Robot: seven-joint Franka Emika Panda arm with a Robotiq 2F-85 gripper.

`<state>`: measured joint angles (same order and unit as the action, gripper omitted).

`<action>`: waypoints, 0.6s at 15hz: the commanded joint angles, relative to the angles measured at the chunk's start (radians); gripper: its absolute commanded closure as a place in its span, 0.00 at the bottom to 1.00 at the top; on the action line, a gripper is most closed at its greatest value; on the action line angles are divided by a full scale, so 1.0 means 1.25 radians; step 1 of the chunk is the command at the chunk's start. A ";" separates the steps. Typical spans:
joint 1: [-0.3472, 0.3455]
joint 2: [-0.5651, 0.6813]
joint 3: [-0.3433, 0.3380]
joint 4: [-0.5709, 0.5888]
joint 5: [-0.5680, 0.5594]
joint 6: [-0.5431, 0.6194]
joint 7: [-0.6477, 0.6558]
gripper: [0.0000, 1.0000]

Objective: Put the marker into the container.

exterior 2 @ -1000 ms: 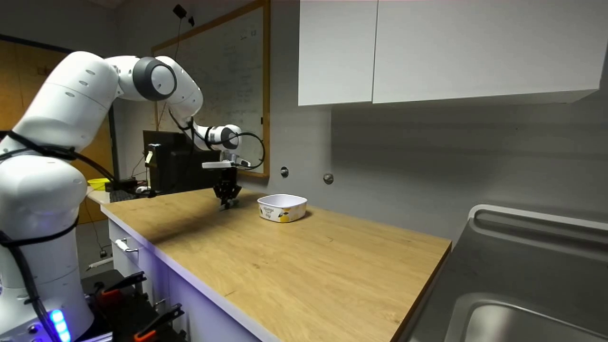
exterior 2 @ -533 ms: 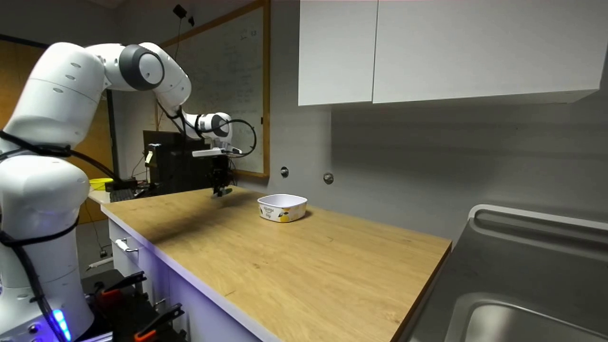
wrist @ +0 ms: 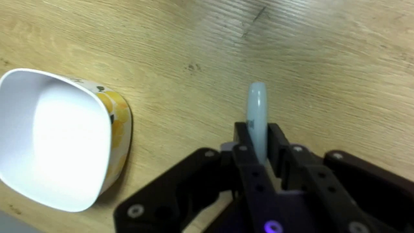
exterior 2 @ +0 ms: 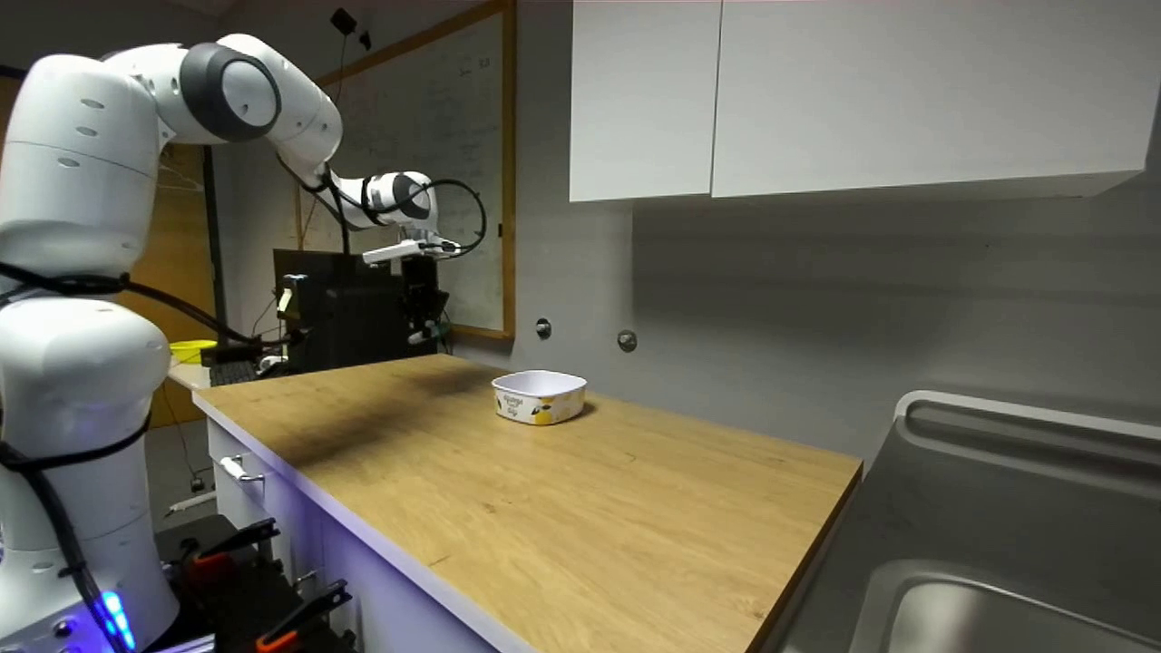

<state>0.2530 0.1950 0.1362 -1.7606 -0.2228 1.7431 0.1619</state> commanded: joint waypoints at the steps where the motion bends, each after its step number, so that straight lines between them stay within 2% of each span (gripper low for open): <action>1: -0.027 0.001 -0.012 0.047 -0.033 -0.038 0.000 0.92; 9: -0.089 0.056 -0.053 0.161 -0.051 -0.082 -0.027 0.92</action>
<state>0.1585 0.2093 0.0840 -1.6419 -0.2706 1.6818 0.1491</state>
